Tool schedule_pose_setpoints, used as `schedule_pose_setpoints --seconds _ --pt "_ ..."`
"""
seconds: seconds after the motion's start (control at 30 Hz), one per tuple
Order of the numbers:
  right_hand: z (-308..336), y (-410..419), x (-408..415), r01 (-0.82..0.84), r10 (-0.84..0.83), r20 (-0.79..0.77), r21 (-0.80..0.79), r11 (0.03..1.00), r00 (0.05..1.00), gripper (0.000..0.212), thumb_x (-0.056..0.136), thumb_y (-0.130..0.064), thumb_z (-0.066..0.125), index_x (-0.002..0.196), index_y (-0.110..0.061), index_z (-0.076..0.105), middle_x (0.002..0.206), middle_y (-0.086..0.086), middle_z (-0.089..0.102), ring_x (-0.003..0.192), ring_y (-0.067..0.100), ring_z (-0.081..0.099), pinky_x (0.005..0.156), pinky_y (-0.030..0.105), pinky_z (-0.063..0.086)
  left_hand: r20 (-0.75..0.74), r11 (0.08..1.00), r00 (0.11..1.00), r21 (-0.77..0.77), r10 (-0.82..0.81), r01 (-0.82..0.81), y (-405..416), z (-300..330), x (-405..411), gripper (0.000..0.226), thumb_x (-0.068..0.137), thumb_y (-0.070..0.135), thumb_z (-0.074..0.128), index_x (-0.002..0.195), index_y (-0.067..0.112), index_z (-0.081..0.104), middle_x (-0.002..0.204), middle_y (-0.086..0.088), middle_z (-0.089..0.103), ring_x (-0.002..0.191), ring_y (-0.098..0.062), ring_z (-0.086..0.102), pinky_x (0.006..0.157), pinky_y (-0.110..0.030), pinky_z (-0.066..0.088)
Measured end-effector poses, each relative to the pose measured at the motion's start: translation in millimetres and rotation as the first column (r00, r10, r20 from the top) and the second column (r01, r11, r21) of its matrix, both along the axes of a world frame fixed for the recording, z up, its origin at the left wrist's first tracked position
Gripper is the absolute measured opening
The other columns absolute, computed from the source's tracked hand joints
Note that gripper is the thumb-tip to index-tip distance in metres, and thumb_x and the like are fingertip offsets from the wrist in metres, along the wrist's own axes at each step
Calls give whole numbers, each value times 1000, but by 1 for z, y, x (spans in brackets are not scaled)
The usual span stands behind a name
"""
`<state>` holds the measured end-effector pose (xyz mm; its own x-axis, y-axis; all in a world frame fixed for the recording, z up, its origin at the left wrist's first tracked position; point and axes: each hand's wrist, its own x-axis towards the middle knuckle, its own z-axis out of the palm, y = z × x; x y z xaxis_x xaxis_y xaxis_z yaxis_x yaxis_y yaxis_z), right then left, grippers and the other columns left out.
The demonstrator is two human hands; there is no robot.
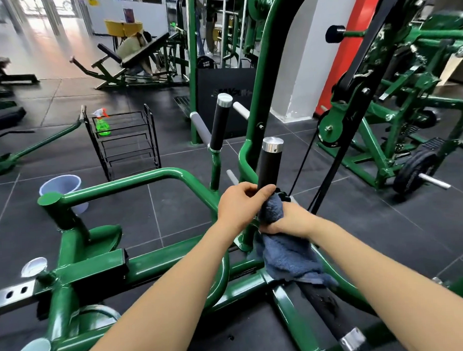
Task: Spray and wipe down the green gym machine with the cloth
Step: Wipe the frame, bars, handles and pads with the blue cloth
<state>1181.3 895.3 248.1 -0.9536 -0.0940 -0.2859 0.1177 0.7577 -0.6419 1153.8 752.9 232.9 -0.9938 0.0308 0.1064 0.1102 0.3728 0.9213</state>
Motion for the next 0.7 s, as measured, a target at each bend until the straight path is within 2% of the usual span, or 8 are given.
schedule_pose_setpoints --seconds 0.1,0.17,0.27,0.33,0.43,0.5,0.6,0.7 --pt "4 3 0 99 -82 119 -144 985 989 27 73 -21 80 97 -13 69 85 -4 67 73 5 60 55 11 43 14 998 998 -5 -58 58 -4 2 -4 38 78 59 68 79 21 70 65 11 62 65 -10 55 63 -27 42" --pt "2 -2 5 163 -161 27 -102 981 987 26 73 -25 80 94 -15 68 80 -7 63 72 7 58 57 16 43 10 998 998 -5 -63 63 -5 2 -5 37 78 58 68 75 22 67 62 12 59 62 -8 52 62 -26 39" --pt "-9 -15 16 252 -226 -212 104 962 951 29 74 -38 75 92 -18 62 79 -8 59 78 19 59 67 31 46 1 1000 1000 -1 -28 28 -2 -1 -2 33 78 59 68 71 27 64 65 14 61 66 -7 55 64 -26 40" --pt "-15 -24 25 355 -223 -411 277 893 884 30 73 -41 71 87 -19 57 82 -2 63 81 25 60 68 34 47 -3 1000 1000 0 -18 18 -1 -2 -1 34 77 60 68 72 27 63 69 14 63 71 -9 59 65 -26 42" --pt "-24 -36 38 404 25 -611 552 730 791 35 52 -26 81 70 -18 52 69 3 60 67 28 59 59 34 42 16 999 999 1 -46 46 -3 0 -2 35 76 61 69 73 26 65 74 12 66 76 -12 62 68 -27 45" --pt "-21 -43 47 385 140 -597 660 645 790 44 42 -31 88 70 -16 57 67 3 58 67 25 58 59 35 43 28 998 998 -1 -61 61 -4 2 -3 35 75 61 69 74 27 65 75 11 66 75 -11 60 69 -27 44" --pt "-13 -60 51 249 144 -350 849 466 926 62 76 -60 64 110 -9 54 108 9 58 104 27 52 87 40 40 28 999 998 1 -53 53 -4 3 -3 33 76 60 69 69 29 60 72 14 63 73 -9 58 68 -26 42" --pt "6 -64 42 100 72 -161 844 526 984 64 88 -54 50 128 -5 44 129 15 50 120 32 45 98 41 36 21 999 999 -5 -45 45 -4 1 -4 35 76 61 69 66 28 59 65 15 59 69 -9 55 65 -26 39"
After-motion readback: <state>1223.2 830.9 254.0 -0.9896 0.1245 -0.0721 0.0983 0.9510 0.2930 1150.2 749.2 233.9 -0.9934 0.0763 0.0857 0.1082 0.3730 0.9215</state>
